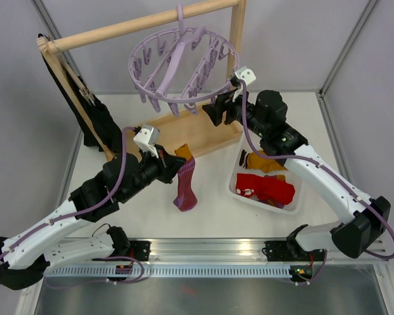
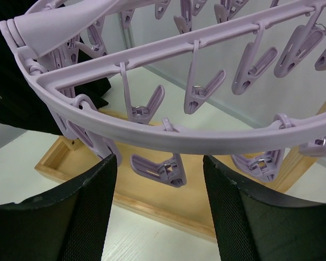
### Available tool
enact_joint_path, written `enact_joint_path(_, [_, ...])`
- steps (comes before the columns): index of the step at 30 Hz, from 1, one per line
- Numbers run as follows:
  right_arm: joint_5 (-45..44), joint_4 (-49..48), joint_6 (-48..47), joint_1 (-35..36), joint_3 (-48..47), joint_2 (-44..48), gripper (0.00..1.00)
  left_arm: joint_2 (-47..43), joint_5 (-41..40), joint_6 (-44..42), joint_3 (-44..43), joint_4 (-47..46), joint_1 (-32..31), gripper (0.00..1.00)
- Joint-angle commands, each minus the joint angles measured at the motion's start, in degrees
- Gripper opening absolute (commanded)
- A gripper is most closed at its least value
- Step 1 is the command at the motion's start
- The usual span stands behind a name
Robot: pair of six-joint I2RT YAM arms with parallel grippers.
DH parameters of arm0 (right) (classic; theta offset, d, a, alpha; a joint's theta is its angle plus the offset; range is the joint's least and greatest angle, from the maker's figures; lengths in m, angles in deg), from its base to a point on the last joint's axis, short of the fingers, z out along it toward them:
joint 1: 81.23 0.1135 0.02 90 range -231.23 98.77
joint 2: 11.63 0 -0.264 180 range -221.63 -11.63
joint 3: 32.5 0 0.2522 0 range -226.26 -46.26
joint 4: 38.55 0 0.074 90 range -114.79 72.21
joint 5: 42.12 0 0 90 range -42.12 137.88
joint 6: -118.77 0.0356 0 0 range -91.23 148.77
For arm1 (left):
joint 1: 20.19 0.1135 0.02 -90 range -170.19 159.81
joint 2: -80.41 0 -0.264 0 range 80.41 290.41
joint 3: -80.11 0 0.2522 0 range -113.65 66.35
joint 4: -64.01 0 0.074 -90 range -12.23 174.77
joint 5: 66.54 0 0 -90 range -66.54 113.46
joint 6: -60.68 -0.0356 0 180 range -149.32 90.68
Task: Clip the socks to the hanger
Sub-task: Pick up the sock from the bin, then open the clamp at the hanger.
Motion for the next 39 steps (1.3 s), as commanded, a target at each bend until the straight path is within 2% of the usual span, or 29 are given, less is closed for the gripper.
enact_joint_path(1, [1.57, -2.78, -1.44, 0.13, -3.36, -0.99, 0.7, -0.29, 0.49, -2.43, -0.92, -0.96, 0.12, 0.02])
enact_joint_path(5, [1.83, -2.95, -1.53, 0.13, -4.06, -1.61, 0.68, -0.2, 0.41, -2.52, -0.92, -0.96, 0.04, 0.02])
enact_joint_path(16, [2.19, -2.87, -1.27, 0.22, -4.59, -2.48, 0.52, -0.03, 0.32, -2.52, -1.01, -1.14, 0.12, 0.02])
enact_joint_path(22, [2.27, -2.6, 0.48, 0.57, -4.33, -1.78, 0.41, 0.67, 0.41, -2.96, -1.09, -2.1, 0.12, 0.02])
enact_joint_path(27, [1.93, -1.55, 2.33, 1.44, -4.24, -1.69, 0.27, 2.25, 0.14, -3.75, -1.71, -4.21, 0.04, 0.02])
enact_joint_path(39, [-2.03, 2.84, 7.43, 2.85, -5.2, -0.64, 0.01, 11.3, -1.7, -9.37, -6.54, -10.89, 0.82, 0.02])
